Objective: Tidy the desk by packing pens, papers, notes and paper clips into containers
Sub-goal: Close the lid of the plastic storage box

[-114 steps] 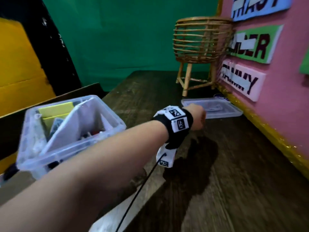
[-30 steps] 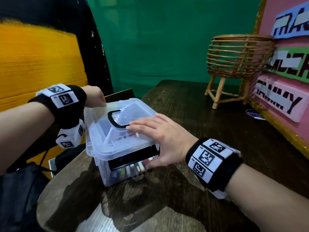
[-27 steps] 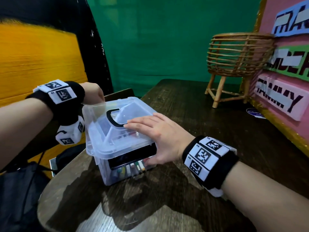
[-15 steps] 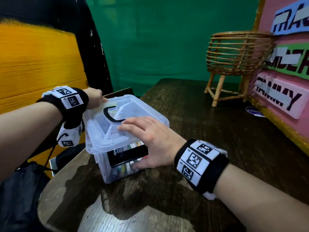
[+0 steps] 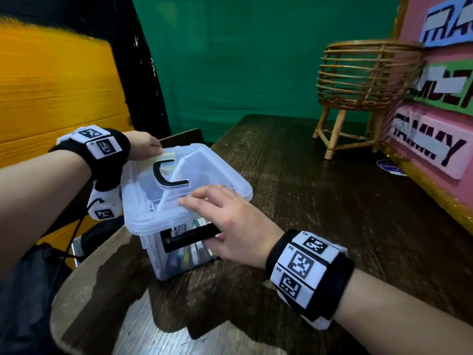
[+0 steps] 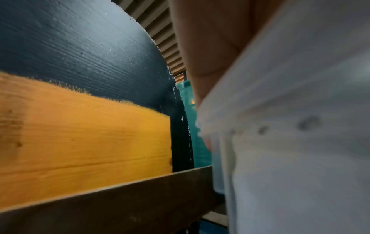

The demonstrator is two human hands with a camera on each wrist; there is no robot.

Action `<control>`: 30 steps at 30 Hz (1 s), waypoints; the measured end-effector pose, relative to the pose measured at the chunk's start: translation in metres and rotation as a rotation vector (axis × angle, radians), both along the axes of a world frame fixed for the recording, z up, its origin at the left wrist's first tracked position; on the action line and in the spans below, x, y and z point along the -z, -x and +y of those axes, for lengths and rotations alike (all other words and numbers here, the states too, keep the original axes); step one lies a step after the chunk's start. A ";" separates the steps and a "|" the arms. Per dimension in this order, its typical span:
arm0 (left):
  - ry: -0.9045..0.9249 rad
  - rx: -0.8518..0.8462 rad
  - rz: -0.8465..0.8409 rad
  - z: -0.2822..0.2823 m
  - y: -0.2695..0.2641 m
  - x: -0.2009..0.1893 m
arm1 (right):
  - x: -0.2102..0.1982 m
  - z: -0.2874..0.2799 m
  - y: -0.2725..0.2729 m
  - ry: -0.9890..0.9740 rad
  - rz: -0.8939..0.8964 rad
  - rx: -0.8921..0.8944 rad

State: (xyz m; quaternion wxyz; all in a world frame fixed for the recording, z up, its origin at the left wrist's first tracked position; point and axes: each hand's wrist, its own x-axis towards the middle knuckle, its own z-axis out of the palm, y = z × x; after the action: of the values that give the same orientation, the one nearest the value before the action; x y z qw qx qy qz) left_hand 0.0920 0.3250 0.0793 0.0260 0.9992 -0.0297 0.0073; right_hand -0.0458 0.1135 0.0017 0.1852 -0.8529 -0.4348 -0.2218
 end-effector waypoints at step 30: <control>0.505 -0.091 -0.040 -0.023 0.001 0.018 | -0.048 -0.032 0.006 -0.222 0.679 0.059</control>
State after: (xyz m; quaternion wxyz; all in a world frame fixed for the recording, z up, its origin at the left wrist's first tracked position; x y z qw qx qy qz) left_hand 0.0908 0.3025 0.0613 0.2736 0.9610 0.0175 0.0352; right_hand -0.0522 0.0811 0.0502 0.4040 -0.8649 -0.2970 0.0231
